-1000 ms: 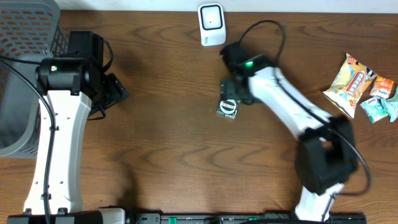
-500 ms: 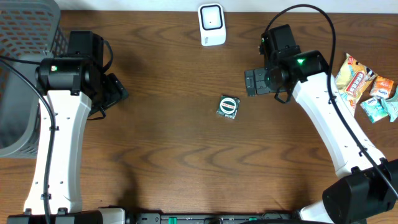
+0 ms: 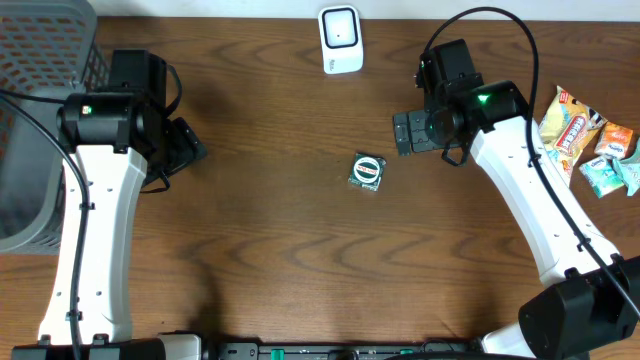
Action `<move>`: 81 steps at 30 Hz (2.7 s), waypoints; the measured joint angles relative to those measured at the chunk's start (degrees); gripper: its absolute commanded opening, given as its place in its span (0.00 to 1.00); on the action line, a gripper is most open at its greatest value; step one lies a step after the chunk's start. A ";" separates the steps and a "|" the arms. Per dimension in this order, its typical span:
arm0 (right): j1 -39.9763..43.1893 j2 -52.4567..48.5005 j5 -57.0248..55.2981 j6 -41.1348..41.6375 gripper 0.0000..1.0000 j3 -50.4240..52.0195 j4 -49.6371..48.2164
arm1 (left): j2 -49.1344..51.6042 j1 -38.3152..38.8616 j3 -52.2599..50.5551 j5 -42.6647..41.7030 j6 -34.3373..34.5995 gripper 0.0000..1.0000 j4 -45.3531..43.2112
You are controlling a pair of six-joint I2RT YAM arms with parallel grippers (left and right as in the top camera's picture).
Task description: Scan the item barcode
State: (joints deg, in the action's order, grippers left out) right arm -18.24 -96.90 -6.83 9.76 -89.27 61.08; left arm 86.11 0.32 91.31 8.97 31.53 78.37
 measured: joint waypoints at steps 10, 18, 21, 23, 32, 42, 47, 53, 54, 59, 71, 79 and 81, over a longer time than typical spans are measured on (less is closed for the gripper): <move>0.00 0.00 0.00 0.00 0.99 0.00 0.02 | 0.00 0.00 0.00 0.00 0.00 0.98 0.00; 0.00 0.00 8.76 4.94 0.99 0.02 -1.84 | 0.00 0.00 0.00 0.00 0.00 0.98 0.00; 0.00 0.00 16.33 6.12 0.99 0.02 -3.10 | 0.00 0.00 0.00 0.00 0.00 0.98 0.00; -0.04 0.00 19.43 4.46 0.99 0.02 -4.46 | 0.00 0.00 0.00 0.00 0.00 0.98 0.00; -0.15 -1.79 20.63 -10.38 0.98 0.02 -6.16 | 0.00 0.00 0.00 0.00 -0.02 0.98 0.02; -5.05 -14.45 20.11 -33.53 0.95 0.02 -10.71 | 0.00 0.00 0.00 0.00 0.00 0.98 0.00; -6.64 -18.91 18.23 -38.23 0.93 0.02 -10.99 | 0.00 0.00 0.00 0.00 -0.02 0.98 0.00; -7.08 -23.78 13.51 -40.00 0.86 0.02 -10.12 | 0.00 0.00 0.00 0.00 0.00 0.98 0.00; -7.08 -24.44 13.11 -40.15 0.84 0.02 -9.97 | 0.00 0.00 0.00 0.00 0.00 0.98 0.00; -7.08 -26.18 12.15 -40.59 0.73 0.04 -9.77 | 0.00 0.00 0.00 0.00 -0.02 0.98 0.00; -7.08 -26.18 11.96 -36.41 0.67 0.04 -9.70 | 0.00 0.00 0.00 0.00 0.00 0.98 0.00; -7.39 -26.18 11.89 -19.52 0.59 0.04 -9.70 | 0.00 0.00 0.00 0.00 0.00 0.98 0.00; -7.78 -26.18 11.87 -13.20 0.58 0.04 -9.73 | 0.00 0.00 0.00 0.00 0.00 0.98 0.00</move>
State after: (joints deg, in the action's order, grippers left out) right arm -26.02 -123.09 5.04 -3.44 -89.23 51.35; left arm 86.11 0.32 91.31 8.97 31.53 78.37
